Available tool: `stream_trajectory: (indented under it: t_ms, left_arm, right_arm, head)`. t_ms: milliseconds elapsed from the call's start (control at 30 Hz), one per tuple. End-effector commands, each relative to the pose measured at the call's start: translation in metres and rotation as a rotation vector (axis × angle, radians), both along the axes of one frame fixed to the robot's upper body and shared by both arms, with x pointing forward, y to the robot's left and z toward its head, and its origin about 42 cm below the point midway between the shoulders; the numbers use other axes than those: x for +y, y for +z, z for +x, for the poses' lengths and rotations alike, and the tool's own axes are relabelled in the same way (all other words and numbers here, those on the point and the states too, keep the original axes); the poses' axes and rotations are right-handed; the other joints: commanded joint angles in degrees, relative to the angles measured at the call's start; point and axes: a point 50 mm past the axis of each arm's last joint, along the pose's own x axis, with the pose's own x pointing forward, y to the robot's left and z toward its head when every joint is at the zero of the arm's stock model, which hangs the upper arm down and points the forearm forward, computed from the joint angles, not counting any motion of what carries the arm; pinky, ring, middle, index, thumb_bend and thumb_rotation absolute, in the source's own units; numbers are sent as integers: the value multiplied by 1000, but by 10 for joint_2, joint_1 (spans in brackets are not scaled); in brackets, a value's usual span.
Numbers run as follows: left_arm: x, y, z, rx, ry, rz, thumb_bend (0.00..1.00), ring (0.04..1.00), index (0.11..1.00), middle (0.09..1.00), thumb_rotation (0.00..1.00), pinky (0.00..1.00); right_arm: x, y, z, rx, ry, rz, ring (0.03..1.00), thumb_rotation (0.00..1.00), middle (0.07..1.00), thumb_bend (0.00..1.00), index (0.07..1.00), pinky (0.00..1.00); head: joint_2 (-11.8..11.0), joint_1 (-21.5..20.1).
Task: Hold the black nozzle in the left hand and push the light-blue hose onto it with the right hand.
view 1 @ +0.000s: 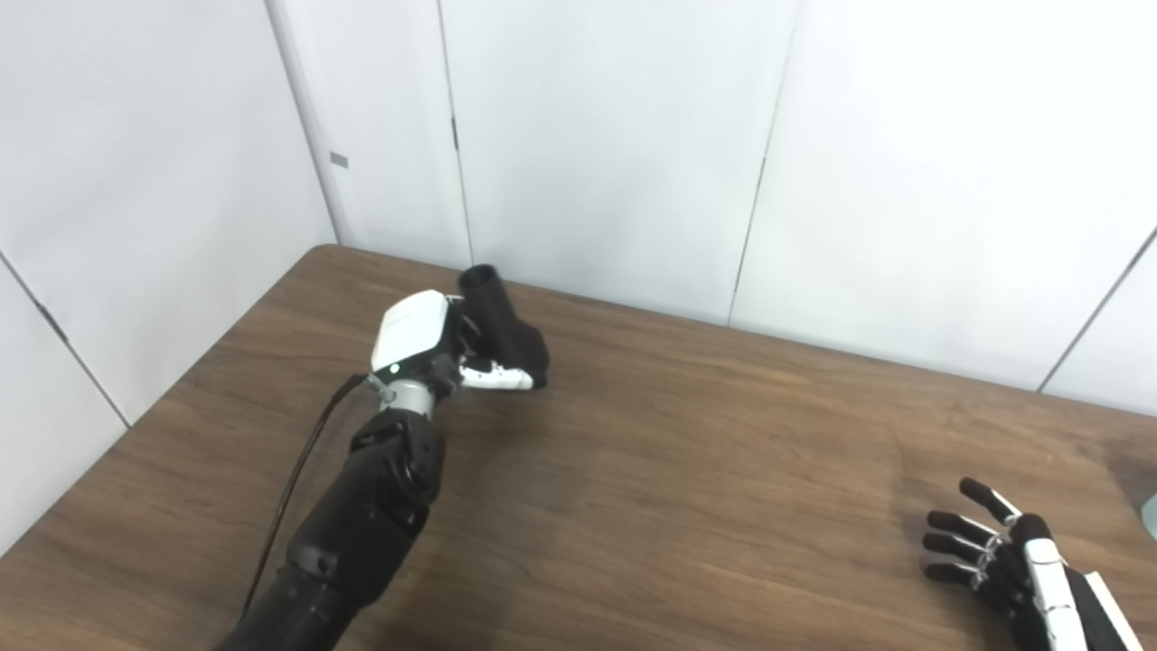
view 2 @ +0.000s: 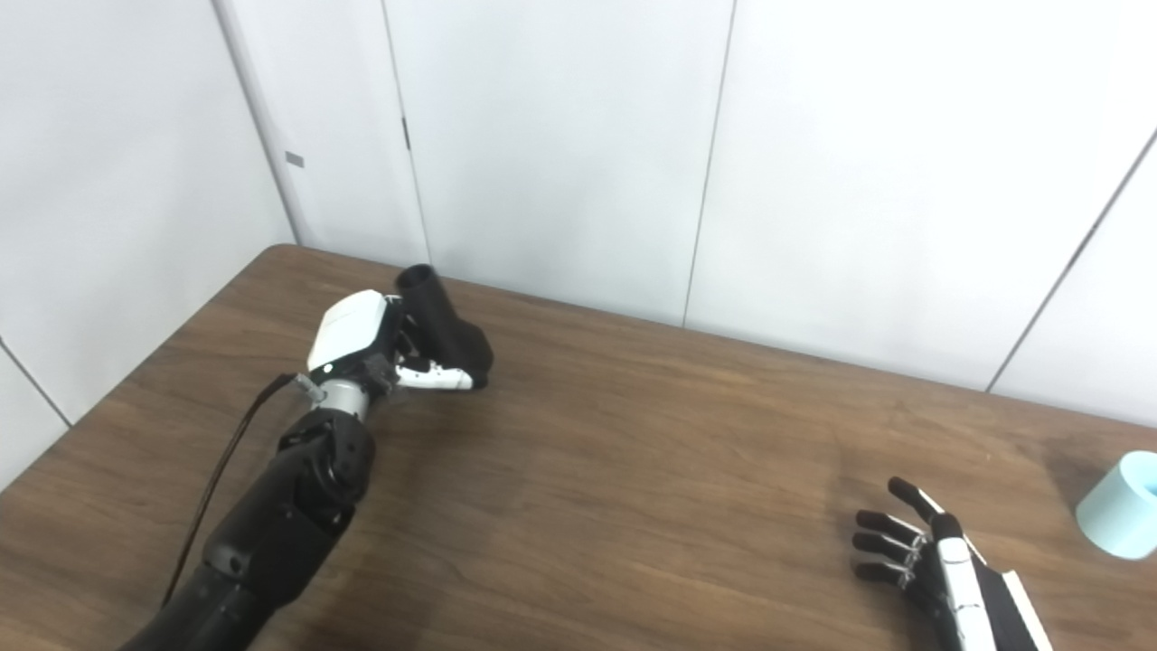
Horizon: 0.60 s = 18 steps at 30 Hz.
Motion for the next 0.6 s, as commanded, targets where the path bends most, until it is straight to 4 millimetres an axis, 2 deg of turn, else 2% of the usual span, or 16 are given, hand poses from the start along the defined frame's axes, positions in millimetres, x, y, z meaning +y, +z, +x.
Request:
stream_trajectory:
  t_ms: [0,133,267,300,400,467,567]
  left_arm:
    - [-17,23,-2,-103,-68,34,524,518,483,485,0,392]
    - [-36,27,-13,-125,-131,50,524,538,482,492,0,425]
    - [-56,34,-25,-140,-222,53,525,549,486,474,0,482]
    - [-62,35,-28,-145,-244,54,524,556,482,489,0,492]
    - [-79,38,-38,-146,-300,69,524,550,484,487,0,474]
    - [-90,38,-44,-143,-335,86,525,535,485,483,0,443]
    - [-103,35,-52,-146,-398,106,525,529,487,475,0,429]
  right_arm:
    - [6,10,3,-72,22,14,684,962,710,382,845,569]
    - [9,18,1,-93,22,19,692,955,714,408,845,576]
    - [8,32,-1,-143,11,-7,719,982,720,445,839,590]
    - [7,37,0,-161,3,-8,701,975,710,444,824,571]
    - [2,52,2,-202,-15,-15,668,987,697,446,800,545]
    - [-3,63,3,-226,-27,-23,672,998,703,441,806,566]
    - [-9,79,4,-248,-56,-26,692,1000,710,488,802,613]
  head:
    - [4,-21]
    - [10,-51]
    - [20,-82]
    - [25,-94]
    - [30,-109]
    - [31,-117]
    - [32,-126]
